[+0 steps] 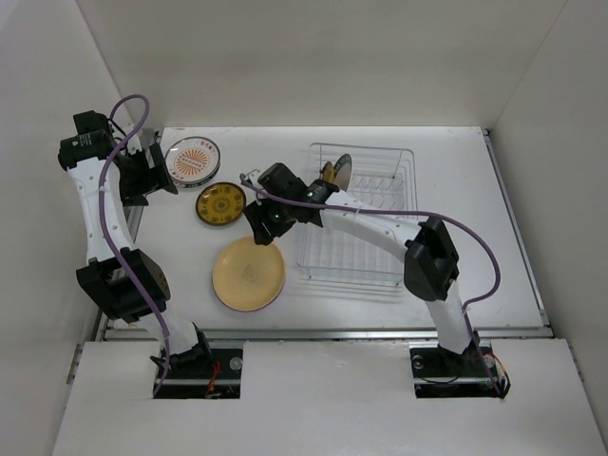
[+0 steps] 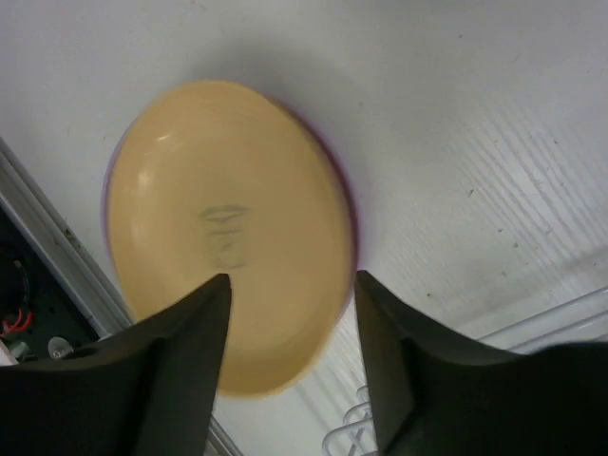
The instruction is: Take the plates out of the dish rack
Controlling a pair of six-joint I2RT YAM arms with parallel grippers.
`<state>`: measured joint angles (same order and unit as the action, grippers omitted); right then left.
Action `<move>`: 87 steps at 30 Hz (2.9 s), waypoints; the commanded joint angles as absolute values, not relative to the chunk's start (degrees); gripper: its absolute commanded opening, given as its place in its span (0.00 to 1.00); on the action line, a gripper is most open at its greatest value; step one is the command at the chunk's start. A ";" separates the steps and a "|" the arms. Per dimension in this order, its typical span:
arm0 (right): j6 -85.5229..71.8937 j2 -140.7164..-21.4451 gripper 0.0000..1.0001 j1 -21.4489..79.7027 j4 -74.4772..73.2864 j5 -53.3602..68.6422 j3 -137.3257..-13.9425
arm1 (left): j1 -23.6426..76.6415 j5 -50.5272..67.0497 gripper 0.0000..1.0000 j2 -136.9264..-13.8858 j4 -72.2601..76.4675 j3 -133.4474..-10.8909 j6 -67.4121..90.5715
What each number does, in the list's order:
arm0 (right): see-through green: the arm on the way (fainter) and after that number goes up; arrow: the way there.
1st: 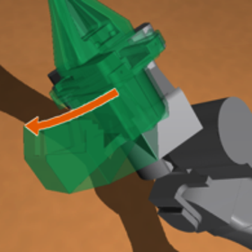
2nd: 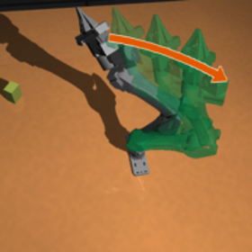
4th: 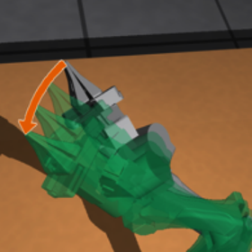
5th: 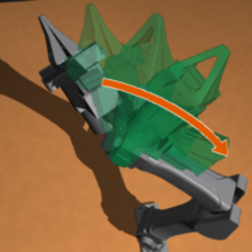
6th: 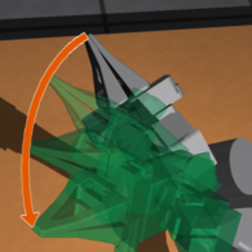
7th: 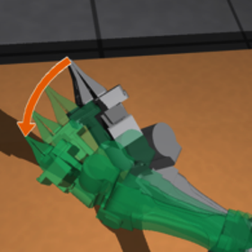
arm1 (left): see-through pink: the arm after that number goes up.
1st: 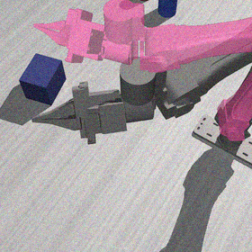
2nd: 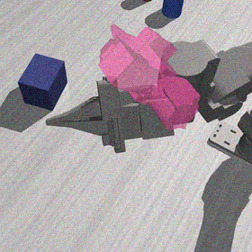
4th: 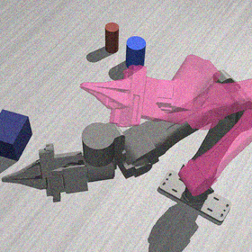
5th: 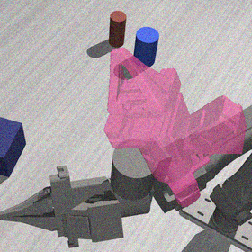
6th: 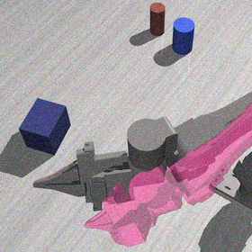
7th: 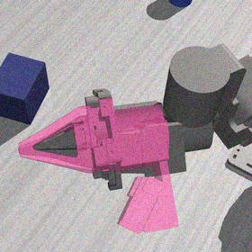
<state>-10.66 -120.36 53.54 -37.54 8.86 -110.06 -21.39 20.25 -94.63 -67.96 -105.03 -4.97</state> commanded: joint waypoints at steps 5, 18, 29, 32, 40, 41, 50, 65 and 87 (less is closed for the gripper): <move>-8.70 -122.43 0.76 54.14 -36.38 6.70 -112.32 | -21.36 19.86 0.74 -93.34 -68.20 -105.38 -4.92; -28.73 -103.52 0.79 45.89 -44.97 -32.75 -117.14 | -21.36 21.01 0.74 -93.34 -68.20 -105.38 -5.45; -34.01 -113.47 0.64 29.98 -51.77 -20.33 -119.72 | -21.36 23.29 0.74 -92.81 -68.73 -105.38 -5.45; -34.01 -115.14 0.64 29.18 -48.87 -16.71 -116.99 | -21.36 23.29 0.74 -92.29 -69.25 -105.38 -5.98; -34.01 -117.77 0.00 28.65 -46.93 -15.82 -115.04 | -20.75 23.29 0.74 -92.29 -69.79 -105.38 -7.11; -34.01 -117.16 0.00 28.65 -47.46 -15.82 -115.05 | -20.74 23.99 0.74 -92.29 -69.79 -105.38 -7.12; -30.59 -110.84 0.00 29.71 -59.05 -31.09 -127.60 | -14.33 32.77 0.83 -95.71 -75.15 -104.85 -15.46; -16.96 -90.73 0.00 35.16 -36.84 -18.35 -114.69 | -10.37 49.81 0.93 -94.66 -76.29 -106.52 -20.74; -42.80 -110.82 0.00 35.16 17.05 48.86 -99.84 | -8.96 61.52 0.50 -98.97 -63.72 -97.56 -18.90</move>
